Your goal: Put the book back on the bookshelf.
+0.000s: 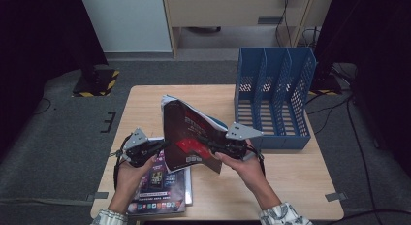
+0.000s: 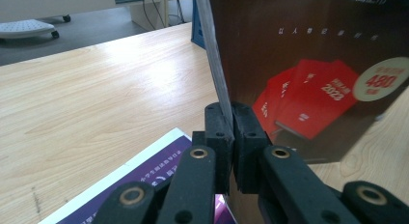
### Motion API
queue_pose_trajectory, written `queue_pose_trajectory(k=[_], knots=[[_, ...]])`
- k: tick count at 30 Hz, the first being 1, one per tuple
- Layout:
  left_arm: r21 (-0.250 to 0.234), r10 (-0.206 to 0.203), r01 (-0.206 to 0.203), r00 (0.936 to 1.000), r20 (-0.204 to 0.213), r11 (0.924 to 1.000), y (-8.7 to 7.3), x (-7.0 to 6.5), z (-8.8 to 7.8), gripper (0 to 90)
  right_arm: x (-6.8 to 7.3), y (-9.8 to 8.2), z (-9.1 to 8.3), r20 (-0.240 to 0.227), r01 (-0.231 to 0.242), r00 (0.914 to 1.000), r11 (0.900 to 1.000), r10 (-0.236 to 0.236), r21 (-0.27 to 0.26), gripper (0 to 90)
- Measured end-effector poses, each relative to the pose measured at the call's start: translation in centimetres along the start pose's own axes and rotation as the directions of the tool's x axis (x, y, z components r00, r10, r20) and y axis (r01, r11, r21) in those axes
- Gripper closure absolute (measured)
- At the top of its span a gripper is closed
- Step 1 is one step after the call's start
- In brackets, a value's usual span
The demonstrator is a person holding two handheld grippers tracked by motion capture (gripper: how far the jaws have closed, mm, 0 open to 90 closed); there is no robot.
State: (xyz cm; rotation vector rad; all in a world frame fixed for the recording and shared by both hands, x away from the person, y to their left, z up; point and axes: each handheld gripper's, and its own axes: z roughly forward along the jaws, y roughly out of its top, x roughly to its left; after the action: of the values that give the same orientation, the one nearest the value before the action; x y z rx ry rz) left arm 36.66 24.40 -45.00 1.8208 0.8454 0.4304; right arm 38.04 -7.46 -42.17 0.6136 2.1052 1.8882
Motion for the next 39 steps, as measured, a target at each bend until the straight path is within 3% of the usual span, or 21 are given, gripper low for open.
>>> queue_pose_trajectory(k=[11,16,20,22,24,25,29,31,33,34,35,36,39], knots=[[-0.015,0.010,-0.009,0.9995,0.030,0.9998,0.1,-0.2,-0.2,86.9,-0.1,0.5,-0.5,0.020,0.021,0.9996,1.000,-0.020,-0.015,73.6],[-0.025,-0.006,0.007,0.9994,0.035,0.9997,-0.1,0.0,-0.3,86.6,-0.1,0.9,-0.7,0.027,0.023,0.9994,0.999,-0.022,-0.034,85.5],[-0.036,-0.011,0.012,0.9996,0.028,0.9993,-0.5,0.1,-0.5,84.7,-0.1,1.2,-0.6,0.024,0.003,0.9997,0.999,-0.002,-0.039,86.3],[-0.043,-0.020,0.019,0.9997,-0.015,0.9989,-0.7,0.2,-0.6,75.9,0.1,1.4,-0.4,0.021,-0.005,0.9998,0.999,0.006,-0.048,86.4],[-0.060,-0.051,0.048,0.9972,-0.055,0.9971,-1.0,0.6,-0.9,55.7,0.3,1.8,-0.2,0.018,0.005,0.9998,0.999,-0.004,-0.041,86.4],[-0.059,-0.057,0.053,0.9956,-0.074,0.9969,-1.2,0.8,-1.1,50.7,0.4,2.1,-0.1,0.025,0.013,0.9996,0.999,-0.012,-0.032,86.4],[-0.035,-0.104,0.099,0.9813,-0.163,0.9945,-1.9,2.3,-2.3,26.7,0.4,2.6,-0.2,0.025,0.010,0.9997,0.999,-0.009,-0.032,86.5],[-0.016,-0.109,0.108,0.9686,-0.224,0.9940,-2.3,3.2,-3.1,19.4,0.4,2.9,-0.4,0.026,-0.002,0.9996,0.999,0.003,-0.043,86.5],[-0.017,-0.150,0.151,0.9563,-0.251,0.9884,-2.8,4.2,-3.9,11.4,0.4,3.3,-0.6,0.022,-0.013,0.9996,0.998,0.015,-0.059,86.4],[-0.020,-0.170,0.170,0.9494,-0.264,0.9852,-3.1,4.6,-4.4,8.7,0.4,3.6,-0.6,0.021,-0.012,0.9997,0.998,0.013,-0.062,86.4],[-0.020,-0.170,0.170,0.9494,-0.264,0.9852,-3.1,4.6,-4.4,7.7,0.4,3.6,-0.6,0.021,-0.012,0.9997,0.998,0.013,-0.062,86.4],[-0.023,-0.182,0.183,0.9412,-0.285,0.9828,-3.4,5.3,-5.0,7.7,0.5,3.8,-0.6,0.023,-0.010,0.9997,0.998,0.011,-0.066,86.4],[-0.027,-0.192,0.194,0.9310,-0.310,0.9807,-4.0,6.4,-6.0,4.7,0.7,4.8,-0.6,0.039,0.010,0.9992,0.998,-0.008,-0.061,86.3]])
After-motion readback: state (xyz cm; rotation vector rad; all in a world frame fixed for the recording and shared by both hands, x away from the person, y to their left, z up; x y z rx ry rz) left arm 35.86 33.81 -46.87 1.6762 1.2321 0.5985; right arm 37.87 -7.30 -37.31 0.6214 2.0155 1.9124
